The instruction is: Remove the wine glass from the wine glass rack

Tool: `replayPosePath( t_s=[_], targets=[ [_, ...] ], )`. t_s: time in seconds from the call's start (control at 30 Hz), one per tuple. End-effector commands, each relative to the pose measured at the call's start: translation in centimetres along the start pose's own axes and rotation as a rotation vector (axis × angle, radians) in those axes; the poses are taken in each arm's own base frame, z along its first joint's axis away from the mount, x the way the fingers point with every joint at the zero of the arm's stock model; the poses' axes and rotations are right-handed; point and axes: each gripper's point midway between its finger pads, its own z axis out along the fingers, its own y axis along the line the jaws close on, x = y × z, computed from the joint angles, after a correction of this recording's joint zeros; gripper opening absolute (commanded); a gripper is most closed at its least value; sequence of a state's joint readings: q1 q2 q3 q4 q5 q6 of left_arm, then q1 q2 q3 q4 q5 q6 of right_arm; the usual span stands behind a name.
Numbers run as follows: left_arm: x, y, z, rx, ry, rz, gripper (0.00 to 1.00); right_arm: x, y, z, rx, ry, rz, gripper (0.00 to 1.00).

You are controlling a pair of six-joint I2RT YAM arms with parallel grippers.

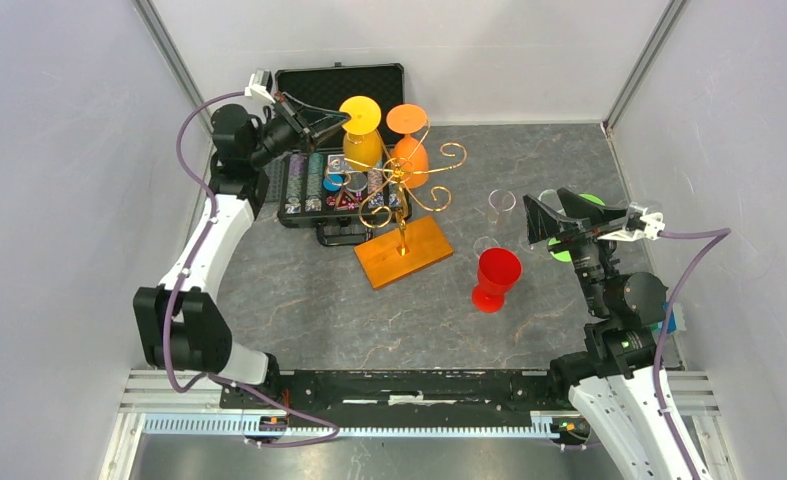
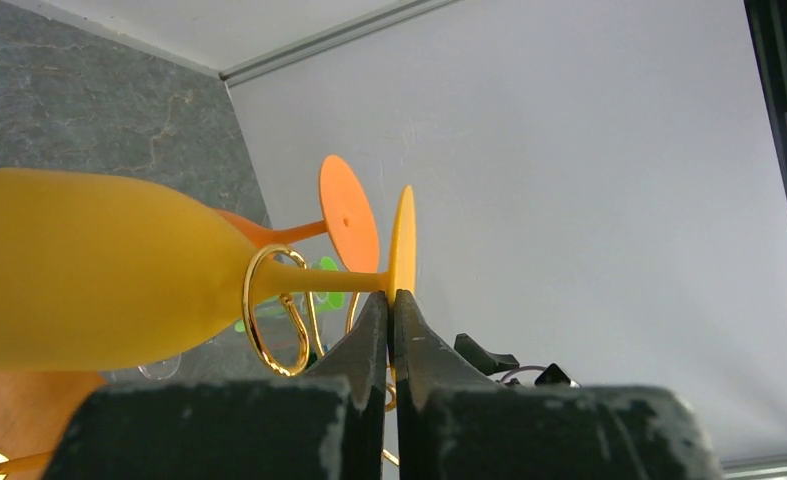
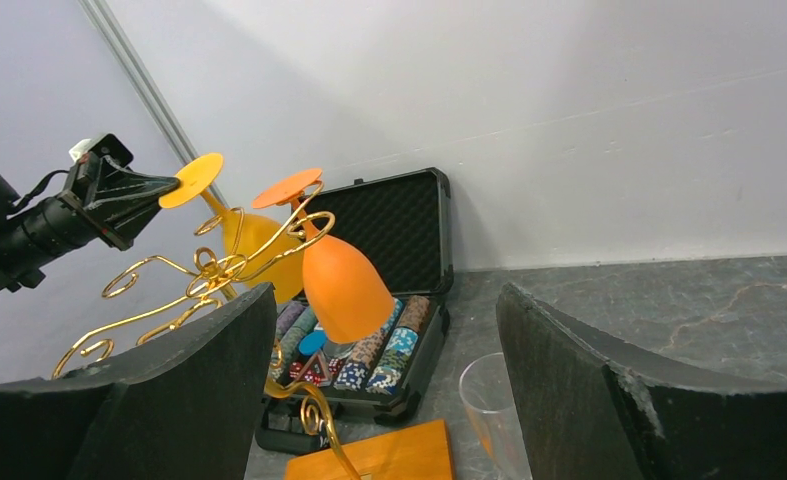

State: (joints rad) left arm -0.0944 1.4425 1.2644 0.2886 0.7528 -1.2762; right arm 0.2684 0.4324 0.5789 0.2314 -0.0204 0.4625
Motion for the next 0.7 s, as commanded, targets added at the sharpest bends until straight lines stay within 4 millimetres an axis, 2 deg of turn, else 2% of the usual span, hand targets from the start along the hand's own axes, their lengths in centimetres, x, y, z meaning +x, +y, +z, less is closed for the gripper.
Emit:
replayPosePath(
  t_s=[0.0, 0.17, 0.3, 0.47, 0.6, 0.67],
  targets=[
    [0.1, -2.2, 1.0, 0.076, 0.018, 0.087, 0.02, -1.3, 0.3, 0.0, -0.006, -0.045, -0.026, 0.85],
    [0.7, -1.8, 0.9, 0.068, 0.038, 0.071, 0.02, -1.5, -0.1, 0.0, 0.017, -0.054, -0.028, 0.85],
    [1.6, -1.8, -0.1, 0.053, 0.052, 0.065, 0.02, -1.4, -0.1, 0.1, 0.015, -0.05, -0.024, 0.86],
    [2.6, -1.7, -1.8, -0.022, 0.061, 0.115, 0.02, -1.3, 0.1, 0.1, 0.015, -0.02, -0.019, 0.98],
    [2.2, -0.9, -3.6, -0.133, 0.02, 0.175, 0.02, -1.0, 0.0, 0.1, 0.018, -0.01, -0.014, 0.98],
    [1.5, -1.2, -4.4, -0.16, -0.013, 0.206, 0.02, -1.0, 0.0, 0.1, 0.02, -0.01, -0.008, 0.98]
  ],
)
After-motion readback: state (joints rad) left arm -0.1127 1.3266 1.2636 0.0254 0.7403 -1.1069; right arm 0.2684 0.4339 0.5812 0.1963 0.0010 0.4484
